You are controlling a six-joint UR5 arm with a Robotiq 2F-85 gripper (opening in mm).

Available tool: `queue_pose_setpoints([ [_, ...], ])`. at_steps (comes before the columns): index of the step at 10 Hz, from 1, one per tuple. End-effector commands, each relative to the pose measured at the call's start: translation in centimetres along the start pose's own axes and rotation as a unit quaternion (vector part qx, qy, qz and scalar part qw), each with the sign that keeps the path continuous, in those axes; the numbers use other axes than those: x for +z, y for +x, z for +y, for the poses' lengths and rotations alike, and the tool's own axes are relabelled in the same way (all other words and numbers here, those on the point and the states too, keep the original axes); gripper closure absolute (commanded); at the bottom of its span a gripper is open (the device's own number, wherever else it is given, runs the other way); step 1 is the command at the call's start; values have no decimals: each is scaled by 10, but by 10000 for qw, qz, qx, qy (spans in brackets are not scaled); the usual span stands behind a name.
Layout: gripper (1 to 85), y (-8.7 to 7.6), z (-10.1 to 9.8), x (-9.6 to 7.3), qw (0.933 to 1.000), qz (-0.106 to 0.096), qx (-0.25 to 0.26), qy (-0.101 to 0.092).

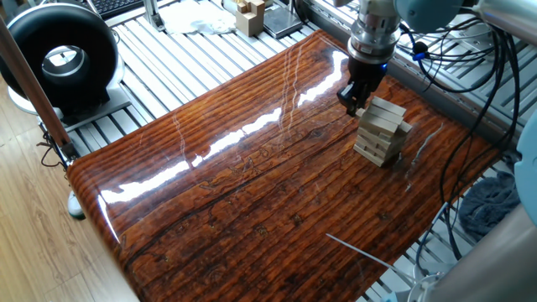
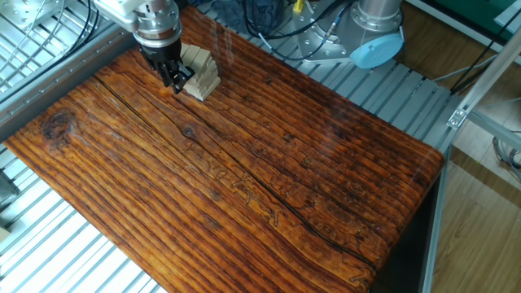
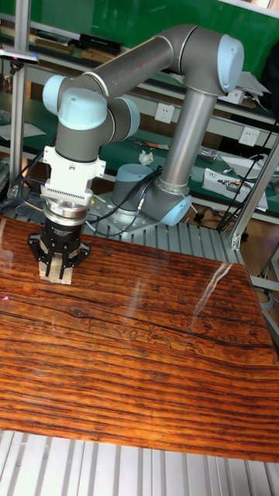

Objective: Play Jenga

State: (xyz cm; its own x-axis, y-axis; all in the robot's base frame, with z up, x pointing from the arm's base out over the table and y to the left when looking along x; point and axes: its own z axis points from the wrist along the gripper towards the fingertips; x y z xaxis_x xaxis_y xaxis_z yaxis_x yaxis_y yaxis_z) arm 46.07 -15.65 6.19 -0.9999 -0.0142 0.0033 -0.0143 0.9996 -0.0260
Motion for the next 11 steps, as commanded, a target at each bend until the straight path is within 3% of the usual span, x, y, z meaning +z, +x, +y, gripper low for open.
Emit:
queue_pose_setpoints([
  [1, 843, -2, 3, -2, 10000, -28, 29, -66],
  [11, 843, 5, 4, -1, 9999, -30, -1, -158],
])
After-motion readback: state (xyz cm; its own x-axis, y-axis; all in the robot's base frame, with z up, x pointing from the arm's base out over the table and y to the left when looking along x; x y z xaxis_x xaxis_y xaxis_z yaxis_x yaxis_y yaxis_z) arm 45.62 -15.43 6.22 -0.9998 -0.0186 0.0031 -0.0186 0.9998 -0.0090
